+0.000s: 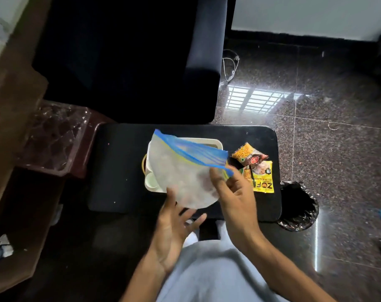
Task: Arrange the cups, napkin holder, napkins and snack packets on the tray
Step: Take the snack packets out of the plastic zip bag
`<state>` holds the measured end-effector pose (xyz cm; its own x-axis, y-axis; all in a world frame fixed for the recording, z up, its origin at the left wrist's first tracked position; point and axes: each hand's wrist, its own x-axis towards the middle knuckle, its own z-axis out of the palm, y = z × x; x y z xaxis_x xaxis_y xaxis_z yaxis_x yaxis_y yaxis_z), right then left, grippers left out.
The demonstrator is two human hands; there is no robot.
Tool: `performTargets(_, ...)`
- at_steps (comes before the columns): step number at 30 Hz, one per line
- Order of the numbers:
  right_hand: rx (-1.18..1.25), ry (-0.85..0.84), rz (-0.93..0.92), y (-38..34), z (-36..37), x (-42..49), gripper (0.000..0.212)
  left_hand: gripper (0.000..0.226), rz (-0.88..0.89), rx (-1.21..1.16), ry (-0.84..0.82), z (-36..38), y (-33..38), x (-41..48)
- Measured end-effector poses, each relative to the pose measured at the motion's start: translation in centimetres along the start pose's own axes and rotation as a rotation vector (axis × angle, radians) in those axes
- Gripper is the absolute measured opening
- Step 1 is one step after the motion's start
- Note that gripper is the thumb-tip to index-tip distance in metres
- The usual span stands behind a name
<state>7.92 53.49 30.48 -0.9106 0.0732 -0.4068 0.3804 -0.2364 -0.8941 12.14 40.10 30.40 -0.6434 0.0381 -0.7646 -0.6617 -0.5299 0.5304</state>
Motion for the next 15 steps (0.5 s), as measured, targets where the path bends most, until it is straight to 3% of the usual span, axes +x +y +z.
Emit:
performTargets(4, 0.300, -0.193, 0.489, 0.9, 2.7, -1.4, 0.038, 0.101, 0.040, -0.071, -0.162, -1.2, 2.7, 1.5)
performTargets(6, 0.349, -0.189, 0.643, 1.7, 3.6, -1.1, 0.040, 0.114, 0.022, -0.037, -0.160, -2.7, 3.5, 2.1)
performTargets(9, 0.352, -0.197, 0.820, 2.4, 4.9, 0.0, 0.041, 0.116, 0.048, 0.019, -0.139, -4.9, 4.5, 2.9)
performTargets(11, 0.310, -0.182, 0.878, 2.7, 5.9, 0.5, 0.028, 0.103, 0.127, 0.071, -0.120, -6.4, 5.1, 3.4)
performTargets(13, 0.207, -0.125, 0.857, 3.0, 6.7, 0.6, 0.022, 0.069, 0.220, 0.108, -0.121, -7.8, 5.7, 4.0)
performTargets(15, 0.078, -0.017, 0.715, 4.0, 6.9, 0.6, 0.051, 0.047, 0.288, 0.127, -0.157, -9.2, 6.5, 4.6)
